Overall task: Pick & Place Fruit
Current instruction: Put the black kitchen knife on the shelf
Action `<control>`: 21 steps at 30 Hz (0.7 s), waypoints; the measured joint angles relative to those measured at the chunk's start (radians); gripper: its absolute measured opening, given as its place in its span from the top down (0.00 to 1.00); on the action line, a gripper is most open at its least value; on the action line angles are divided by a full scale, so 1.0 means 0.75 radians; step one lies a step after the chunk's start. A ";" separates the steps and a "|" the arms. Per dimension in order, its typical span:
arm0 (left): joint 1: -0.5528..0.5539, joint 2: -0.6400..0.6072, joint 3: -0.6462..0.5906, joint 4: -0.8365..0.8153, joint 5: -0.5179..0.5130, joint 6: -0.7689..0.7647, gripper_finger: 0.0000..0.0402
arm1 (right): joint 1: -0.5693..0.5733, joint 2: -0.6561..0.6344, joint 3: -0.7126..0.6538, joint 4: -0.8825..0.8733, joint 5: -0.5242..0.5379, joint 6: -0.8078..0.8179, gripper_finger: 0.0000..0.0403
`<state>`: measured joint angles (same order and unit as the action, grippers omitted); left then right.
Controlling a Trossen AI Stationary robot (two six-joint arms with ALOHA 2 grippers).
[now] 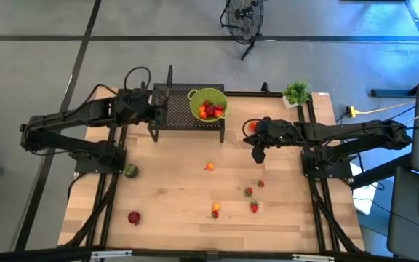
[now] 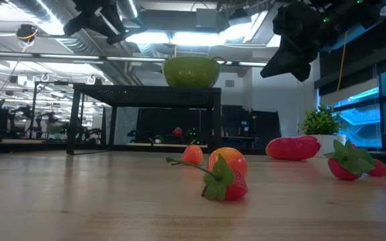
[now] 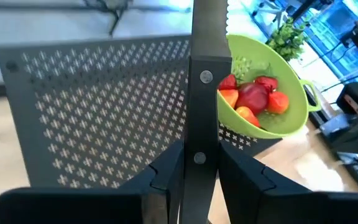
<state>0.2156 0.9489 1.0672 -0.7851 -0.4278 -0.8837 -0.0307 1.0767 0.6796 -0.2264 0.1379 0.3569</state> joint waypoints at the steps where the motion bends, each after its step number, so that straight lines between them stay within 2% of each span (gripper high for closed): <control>1: 0.025 0.000 0.000 0.001 0.041 -0.016 0.79 | 0.000 0.000 0.000 0.000 0.000 0.000 0.98; 7: 0.159 0.014 0.001 0.007 0.211 -0.067 0.80 | 0.000 0.000 0.000 0.000 0.000 0.001 0.95; 21: 0.358 0.067 0.001 -0.060 0.361 -0.101 0.79 | 0.000 0.000 0.000 0.001 0.000 0.004 0.89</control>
<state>0.4839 0.9991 1.0679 -0.8301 -0.1568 -0.9592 -0.0307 1.0767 0.6796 -0.2256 0.1383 0.3599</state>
